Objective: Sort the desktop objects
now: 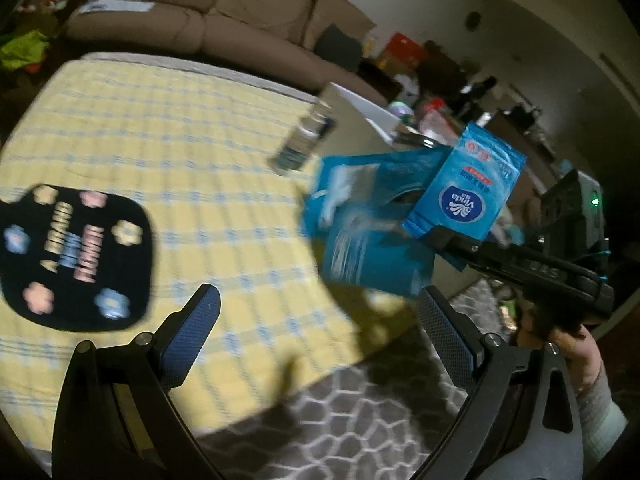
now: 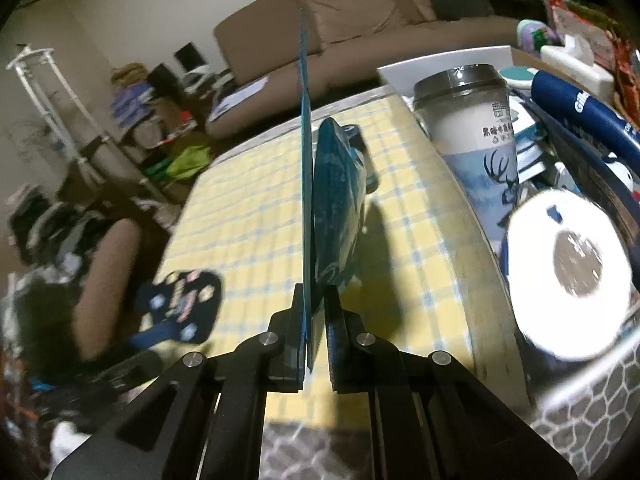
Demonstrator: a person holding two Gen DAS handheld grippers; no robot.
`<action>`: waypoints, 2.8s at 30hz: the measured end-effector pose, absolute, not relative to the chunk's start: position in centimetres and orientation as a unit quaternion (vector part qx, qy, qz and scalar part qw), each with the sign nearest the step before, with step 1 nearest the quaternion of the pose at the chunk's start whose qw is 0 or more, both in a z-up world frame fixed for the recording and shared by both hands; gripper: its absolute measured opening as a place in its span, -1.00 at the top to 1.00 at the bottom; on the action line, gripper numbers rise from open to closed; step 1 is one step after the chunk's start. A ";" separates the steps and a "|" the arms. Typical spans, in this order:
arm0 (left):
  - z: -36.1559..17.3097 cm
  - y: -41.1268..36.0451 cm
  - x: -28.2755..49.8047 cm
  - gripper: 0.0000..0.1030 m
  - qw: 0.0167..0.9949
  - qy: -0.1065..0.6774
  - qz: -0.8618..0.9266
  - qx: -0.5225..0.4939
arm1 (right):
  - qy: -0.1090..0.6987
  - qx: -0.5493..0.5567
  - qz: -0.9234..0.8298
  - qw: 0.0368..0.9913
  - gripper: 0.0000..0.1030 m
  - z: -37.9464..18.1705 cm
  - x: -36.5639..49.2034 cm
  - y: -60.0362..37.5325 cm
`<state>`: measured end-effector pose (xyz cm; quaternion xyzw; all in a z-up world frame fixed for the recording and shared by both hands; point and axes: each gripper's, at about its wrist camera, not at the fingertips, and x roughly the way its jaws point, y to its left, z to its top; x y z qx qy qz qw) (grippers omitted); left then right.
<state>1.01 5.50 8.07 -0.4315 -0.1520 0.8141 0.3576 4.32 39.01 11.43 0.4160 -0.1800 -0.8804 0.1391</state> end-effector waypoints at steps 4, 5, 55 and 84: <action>7.4 7.8 1.9 -0.92 0.384 -0.174 0.790 -0.446 | -0.195 0.418 -0.872 0.162 0.87 13.1 6.1 39.7; 7.1 8.1 2.2 -0.92 0.384 -0.178 0.787 -0.449 | -0.199 0.419 -0.871 0.163 0.88 13.3 6.4 40.0; 4.3 12.0 3.5 -1.00 0.281 -0.045 0.811 -0.511 | -0.122 0.499 -0.853 0.094 0.55 6.8 10.2 43.5; 3.5 15.7 9.5 0.25 0.343 -0.059 0.770 -0.535 | -0.116 0.530 -0.818 0.194 0.79 3.9 11.9 40.2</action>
